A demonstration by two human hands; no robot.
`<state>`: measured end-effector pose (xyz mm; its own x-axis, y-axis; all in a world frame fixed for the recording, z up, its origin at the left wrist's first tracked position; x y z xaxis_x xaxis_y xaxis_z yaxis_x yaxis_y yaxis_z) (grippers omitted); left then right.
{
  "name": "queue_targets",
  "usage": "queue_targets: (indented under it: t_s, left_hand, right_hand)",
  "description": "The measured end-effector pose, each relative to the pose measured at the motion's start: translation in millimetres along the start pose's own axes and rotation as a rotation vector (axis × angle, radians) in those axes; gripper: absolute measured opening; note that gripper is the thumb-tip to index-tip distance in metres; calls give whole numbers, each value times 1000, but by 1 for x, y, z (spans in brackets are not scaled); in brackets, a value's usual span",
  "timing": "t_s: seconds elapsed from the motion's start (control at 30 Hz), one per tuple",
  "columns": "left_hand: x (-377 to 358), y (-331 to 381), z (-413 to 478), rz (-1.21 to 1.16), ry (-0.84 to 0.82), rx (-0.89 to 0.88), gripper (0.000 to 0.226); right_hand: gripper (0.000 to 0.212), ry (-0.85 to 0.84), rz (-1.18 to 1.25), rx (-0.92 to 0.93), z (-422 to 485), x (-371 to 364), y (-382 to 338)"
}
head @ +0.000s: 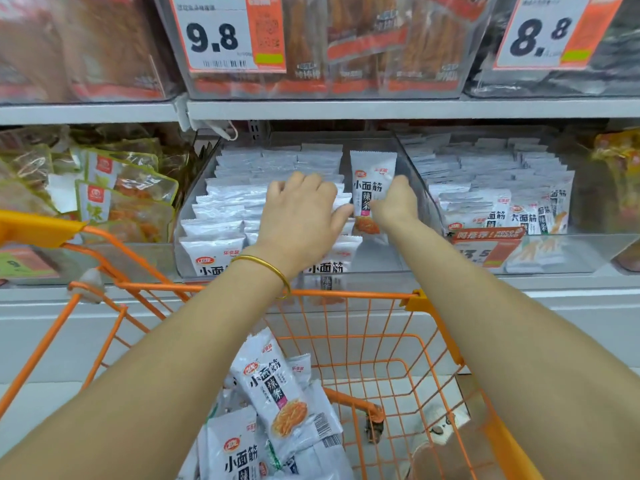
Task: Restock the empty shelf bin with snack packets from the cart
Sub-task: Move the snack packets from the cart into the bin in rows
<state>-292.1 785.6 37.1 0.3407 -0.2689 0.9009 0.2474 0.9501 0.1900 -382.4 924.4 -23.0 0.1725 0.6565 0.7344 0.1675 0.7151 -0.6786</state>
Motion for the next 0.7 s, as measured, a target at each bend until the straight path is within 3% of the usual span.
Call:
queue_targets:
  t_s: [0.13,0.2,0.27,0.37,0.6,0.7]
  left_hand:
    - [-23,-9,12,60,-165,14,53]
    - [-31,-12,15,66,-210,21,53]
    - [-37,-14,16,47,-246,31,54]
    - [-40,-17,15,-8,-257,47,54]
    - [-42,-18,14,-56,-239,53,55]
    - [-41,-19,14,-69,-226,51,54]
  right_hand:
    - [13,-74,131,-80,44,-34,-1]
    - [19,-76,90,-49,57,-44,-7]
    - [9,-39,59,-68,68,-53,-5]
    - [34,-16,14,-97,77,-62,-1]
    - [40,117,70,-23,88,-66,-6]
    - [42,96,83,-9,90,-70,-7]
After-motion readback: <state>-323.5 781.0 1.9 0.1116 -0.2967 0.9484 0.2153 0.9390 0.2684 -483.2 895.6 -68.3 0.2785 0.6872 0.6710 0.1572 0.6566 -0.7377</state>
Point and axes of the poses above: each hand's wrist, its own z-axis towards the middle knuckle, its own x-axis out of the back of the hand, y = z × x, the point moved 9 cm from there along z, towards the middle knuckle, and after that the axes turned 10 degrees about -z, right-handed, at the moved point
